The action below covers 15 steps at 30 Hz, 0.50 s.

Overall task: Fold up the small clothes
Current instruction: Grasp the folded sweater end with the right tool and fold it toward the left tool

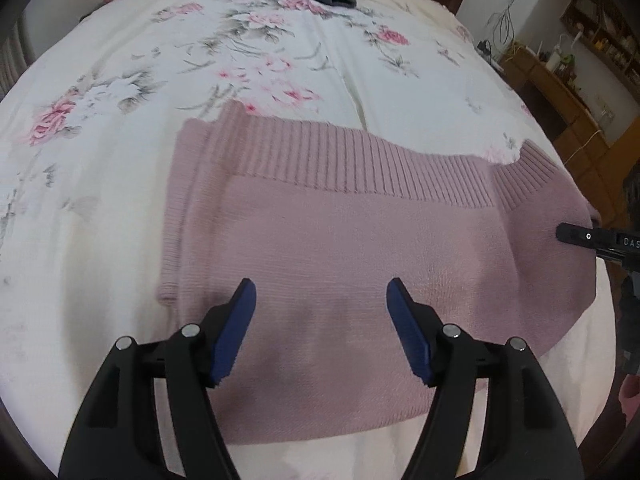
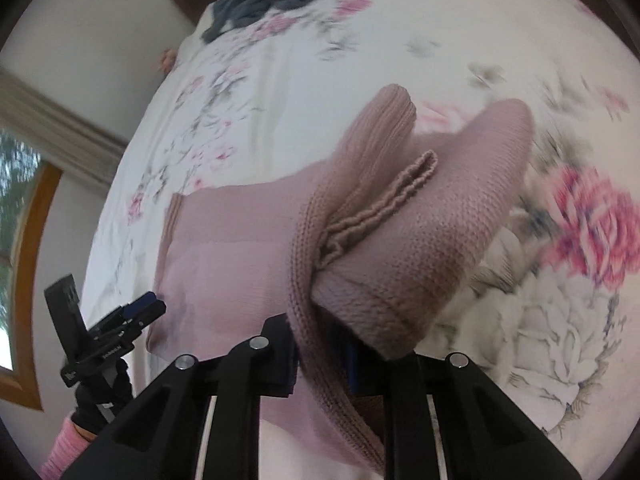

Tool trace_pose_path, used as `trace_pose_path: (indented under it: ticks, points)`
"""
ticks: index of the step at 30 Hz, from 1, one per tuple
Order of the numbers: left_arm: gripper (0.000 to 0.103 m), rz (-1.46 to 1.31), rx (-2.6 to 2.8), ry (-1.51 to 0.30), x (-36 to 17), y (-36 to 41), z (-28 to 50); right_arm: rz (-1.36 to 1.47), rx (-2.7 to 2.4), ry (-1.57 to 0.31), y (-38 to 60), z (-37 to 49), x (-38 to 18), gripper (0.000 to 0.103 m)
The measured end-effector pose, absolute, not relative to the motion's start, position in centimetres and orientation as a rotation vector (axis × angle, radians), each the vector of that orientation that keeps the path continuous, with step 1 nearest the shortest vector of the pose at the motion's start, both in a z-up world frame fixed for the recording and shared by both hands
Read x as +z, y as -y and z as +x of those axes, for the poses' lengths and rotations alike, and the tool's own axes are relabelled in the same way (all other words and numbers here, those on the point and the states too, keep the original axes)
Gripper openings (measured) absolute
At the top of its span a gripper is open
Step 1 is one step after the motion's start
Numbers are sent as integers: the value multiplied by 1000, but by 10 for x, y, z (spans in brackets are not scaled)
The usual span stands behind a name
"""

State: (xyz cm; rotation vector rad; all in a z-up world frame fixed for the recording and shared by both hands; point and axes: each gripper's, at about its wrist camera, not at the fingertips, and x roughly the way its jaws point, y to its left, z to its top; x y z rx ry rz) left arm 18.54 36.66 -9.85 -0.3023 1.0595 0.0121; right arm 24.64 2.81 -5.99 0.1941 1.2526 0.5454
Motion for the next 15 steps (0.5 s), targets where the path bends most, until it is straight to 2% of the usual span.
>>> trace_pose_path:
  ticks: [9, 15]
  points:
    - [67, -346, 24, -1028, -88, -394, 167, 25, 644, -1212, -119, 231, -33, 18]
    - [67, -385, 39, -1020, -88, -411, 159, -49, 684, -1230, -169, 219, -39, 18]
